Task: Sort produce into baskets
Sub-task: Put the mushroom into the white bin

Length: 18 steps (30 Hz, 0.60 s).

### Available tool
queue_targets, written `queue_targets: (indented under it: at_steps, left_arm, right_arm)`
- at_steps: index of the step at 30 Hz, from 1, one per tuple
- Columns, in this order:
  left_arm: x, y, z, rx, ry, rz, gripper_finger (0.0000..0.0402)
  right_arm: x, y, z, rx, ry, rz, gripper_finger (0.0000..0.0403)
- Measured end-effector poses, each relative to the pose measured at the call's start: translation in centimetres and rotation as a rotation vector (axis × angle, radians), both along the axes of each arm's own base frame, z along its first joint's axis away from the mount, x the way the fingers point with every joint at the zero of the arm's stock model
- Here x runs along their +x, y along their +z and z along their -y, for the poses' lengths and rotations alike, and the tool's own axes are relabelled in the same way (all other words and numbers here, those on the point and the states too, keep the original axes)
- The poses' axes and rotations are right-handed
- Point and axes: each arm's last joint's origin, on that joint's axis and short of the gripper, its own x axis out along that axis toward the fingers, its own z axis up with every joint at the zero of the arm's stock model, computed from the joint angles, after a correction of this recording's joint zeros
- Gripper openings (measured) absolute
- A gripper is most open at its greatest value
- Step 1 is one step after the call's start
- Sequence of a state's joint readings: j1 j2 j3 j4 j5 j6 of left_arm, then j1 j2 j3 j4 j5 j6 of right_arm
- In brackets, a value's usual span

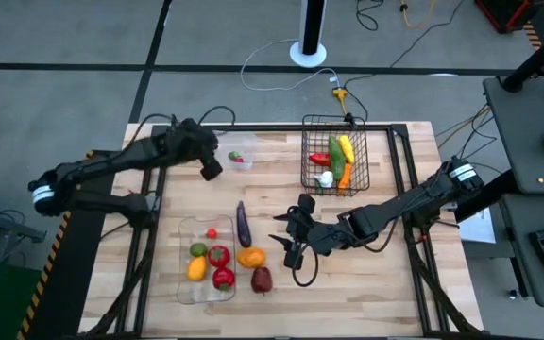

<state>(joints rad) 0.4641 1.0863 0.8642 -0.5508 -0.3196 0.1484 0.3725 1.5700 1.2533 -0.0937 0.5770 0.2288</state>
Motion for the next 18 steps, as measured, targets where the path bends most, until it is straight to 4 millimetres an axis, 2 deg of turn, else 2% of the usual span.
queue_targets:
  at_steps: [7, 15, 18]
  left_arm:
    - [-0.4, -2.1, -3.2, -0.134, -0.015, -0.067, 0.0003]
    - [0.9, -4.3, -4.4, -0.187, -0.040, -0.176, 0.0003]
    - [1.4, -4.4, -4.8, -0.192, -0.051, -0.202, 0.0004]
  right_arm:
    - [0.0, -0.1, 0.0, -0.001, 0.000, -0.002, 0.0226]
    - [0.0, -0.2, 0.0, 0.001, -0.001, -0.007, 0.0231]
    - [0.0, -0.2, 0.0, 0.009, -0.005, -0.008, 0.0231]
